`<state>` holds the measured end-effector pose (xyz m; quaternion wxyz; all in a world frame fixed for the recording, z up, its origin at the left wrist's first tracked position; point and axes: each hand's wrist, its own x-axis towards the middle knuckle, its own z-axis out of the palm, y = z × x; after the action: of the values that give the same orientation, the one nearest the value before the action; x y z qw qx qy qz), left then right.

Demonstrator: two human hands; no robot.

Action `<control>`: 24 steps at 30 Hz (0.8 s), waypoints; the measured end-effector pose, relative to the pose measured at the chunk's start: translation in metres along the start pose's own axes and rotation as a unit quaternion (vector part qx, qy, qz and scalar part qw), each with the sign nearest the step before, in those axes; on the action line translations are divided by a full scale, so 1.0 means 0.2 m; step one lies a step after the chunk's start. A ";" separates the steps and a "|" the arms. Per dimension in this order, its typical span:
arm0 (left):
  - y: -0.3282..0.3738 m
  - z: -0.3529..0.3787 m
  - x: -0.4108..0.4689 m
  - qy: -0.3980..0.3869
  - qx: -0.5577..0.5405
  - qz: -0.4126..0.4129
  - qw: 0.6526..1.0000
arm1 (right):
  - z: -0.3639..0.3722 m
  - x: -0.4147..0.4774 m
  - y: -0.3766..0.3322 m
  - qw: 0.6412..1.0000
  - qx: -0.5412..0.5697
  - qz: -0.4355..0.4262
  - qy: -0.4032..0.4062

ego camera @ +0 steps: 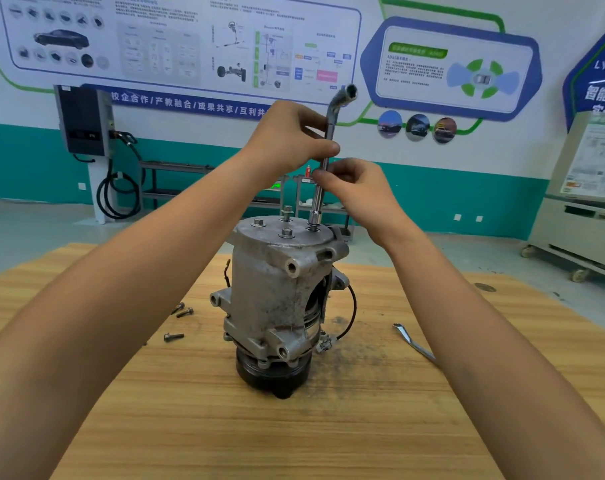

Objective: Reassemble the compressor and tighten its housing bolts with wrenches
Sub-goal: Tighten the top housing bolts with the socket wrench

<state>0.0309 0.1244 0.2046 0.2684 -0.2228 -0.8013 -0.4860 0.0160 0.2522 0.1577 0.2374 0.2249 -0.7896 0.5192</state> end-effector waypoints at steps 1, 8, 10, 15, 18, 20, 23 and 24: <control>0.00 0.00 0.00 -0.009 -0.005 0.004 1.000 | 0.00 0.00 0.00 1.000 0.008 0.010 -0.015; 0.02 0.00 0.01 -0.052 0.080 0.015 0.995 | 0.03 -0.02 0.03 0.998 0.050 0.013 -0.037; 0.00 0.00 0.01 -0.024 0.113 0.026 0.993 | 0.05 -0.01 0.02 0.999 0.039 0.005 0.021; -0.01 0.02 -0.01 -0.068 -0.031 0.011 0.997 | 0.04 -0.01 0.02 0.997 0.057 0.042 0.008; -0.01 0.02 0.00 -0.118 -0.077 -0.017 0.990 | 0.00 -0.02 0.04 0.993 0.042 0.072 -0.085; 0.00 0.03 0.01 -0.115 -0.002 -0.004 0.993 | -0.01 -0.02 0.04 0.993 0.036 0.070 -0.093; -0.02 0.05 0.01 -0.036 0.117 0.045 0.991 | 0.00 -0.02 0.03 0.998 -0.006 0.034 -0.047; -0.02 0.05 0.02 -0.007 0.136 0.055 0.989 | 0.02 -0.03 0.03 0.999 -0.023 0.018 -0.017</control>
<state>0.0229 0.1311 0.2004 0.3172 -0.2309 -0.8485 -0.3552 0.0161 0.2515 0.1489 0.2199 0.2136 -0.8094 0.5008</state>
